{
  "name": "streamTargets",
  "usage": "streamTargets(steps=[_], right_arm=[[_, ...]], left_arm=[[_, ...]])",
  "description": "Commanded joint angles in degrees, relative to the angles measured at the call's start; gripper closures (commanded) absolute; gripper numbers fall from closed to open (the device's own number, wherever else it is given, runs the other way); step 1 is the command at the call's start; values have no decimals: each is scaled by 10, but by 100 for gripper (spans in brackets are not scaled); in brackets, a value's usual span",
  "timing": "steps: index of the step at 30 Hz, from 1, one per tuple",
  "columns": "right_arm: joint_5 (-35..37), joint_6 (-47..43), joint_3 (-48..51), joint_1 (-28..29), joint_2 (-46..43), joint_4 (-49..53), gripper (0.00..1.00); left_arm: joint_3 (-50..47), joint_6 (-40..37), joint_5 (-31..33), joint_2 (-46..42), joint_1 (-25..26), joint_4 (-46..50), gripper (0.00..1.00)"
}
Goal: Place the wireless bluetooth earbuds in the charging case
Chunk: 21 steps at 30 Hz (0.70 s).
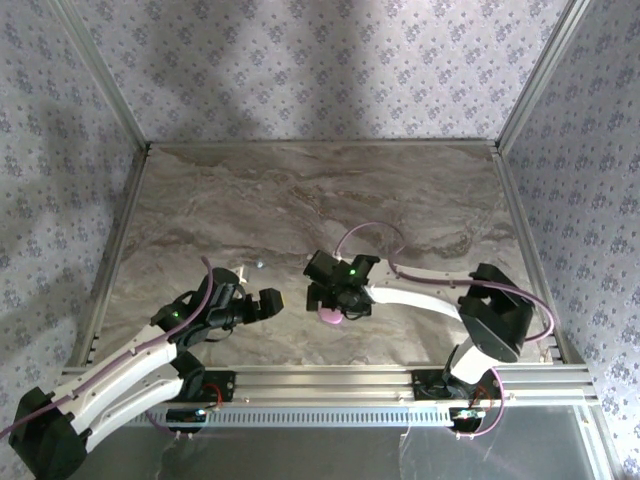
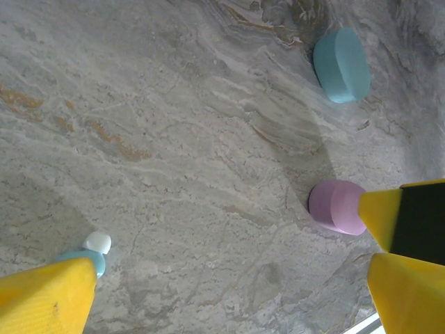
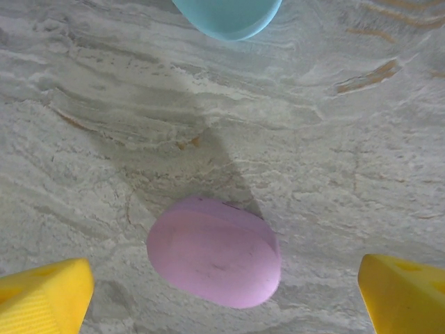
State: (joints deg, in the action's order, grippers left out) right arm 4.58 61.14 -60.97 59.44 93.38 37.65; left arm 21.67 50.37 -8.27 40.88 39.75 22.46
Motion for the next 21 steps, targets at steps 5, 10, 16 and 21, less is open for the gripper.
streamTargets(steps=[5, 10, 16, 21], right_arm=[[11, 108, -40, 8, 57, 52, 0], [3, 131, -62, 6, 87, 87, 5], [-4, 130, -105, 8, 120, 111, 14], [-16, 129, -113, 10, 134, 115, 19]], left_arm=[[-10, -6, -18, -4, -7, -27, 0], [-18, -2, -15, -13, -8, -32, 0], [-29, 7, -13, -30, -8, -36, 0], [-32, 13, -11, -44, -8, -30, 0]])
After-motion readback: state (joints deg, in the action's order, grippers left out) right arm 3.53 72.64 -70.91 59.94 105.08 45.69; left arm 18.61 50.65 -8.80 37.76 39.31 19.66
